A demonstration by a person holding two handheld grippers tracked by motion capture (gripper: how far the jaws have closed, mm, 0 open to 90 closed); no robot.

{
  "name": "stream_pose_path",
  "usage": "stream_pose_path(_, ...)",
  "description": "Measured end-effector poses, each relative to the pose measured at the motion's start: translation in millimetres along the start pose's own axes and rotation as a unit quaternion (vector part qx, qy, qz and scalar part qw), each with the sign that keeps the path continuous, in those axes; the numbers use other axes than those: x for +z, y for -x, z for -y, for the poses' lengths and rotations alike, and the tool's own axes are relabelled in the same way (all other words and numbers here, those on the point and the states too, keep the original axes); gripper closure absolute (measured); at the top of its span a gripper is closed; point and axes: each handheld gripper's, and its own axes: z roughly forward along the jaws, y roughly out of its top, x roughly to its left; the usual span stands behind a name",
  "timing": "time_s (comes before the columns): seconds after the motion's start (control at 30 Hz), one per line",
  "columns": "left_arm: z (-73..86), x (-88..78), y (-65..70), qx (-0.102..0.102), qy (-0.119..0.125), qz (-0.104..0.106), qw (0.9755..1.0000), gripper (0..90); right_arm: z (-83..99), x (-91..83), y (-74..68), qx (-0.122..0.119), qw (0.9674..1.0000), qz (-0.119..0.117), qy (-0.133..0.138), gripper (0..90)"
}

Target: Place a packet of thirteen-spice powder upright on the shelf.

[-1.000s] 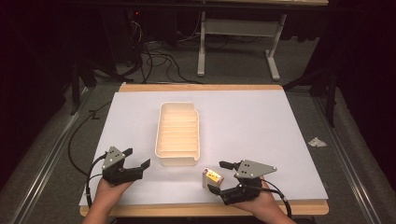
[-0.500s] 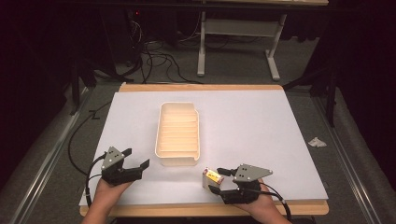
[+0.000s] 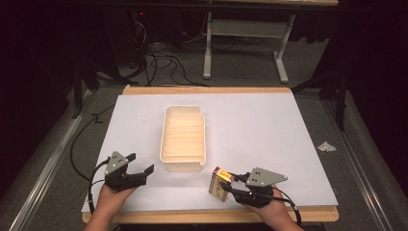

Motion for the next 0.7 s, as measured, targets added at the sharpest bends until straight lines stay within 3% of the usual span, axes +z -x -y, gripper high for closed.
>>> stream_pose_path(0.3,1.5,-0.5,1.3,-0.003,-0.002,0.003,1.0,16.2,-1.7,-2.3,6.7,-0.002,0.9999,-0.014,0.001,68.0)
stream_pose_path(0.7,1.7,-2.2,2.5,0.003,0.004,0.009,0.9999,16.2,-3.6,-8.2,18.4,0.002,0.9999,-0.003,0.011,68.3)
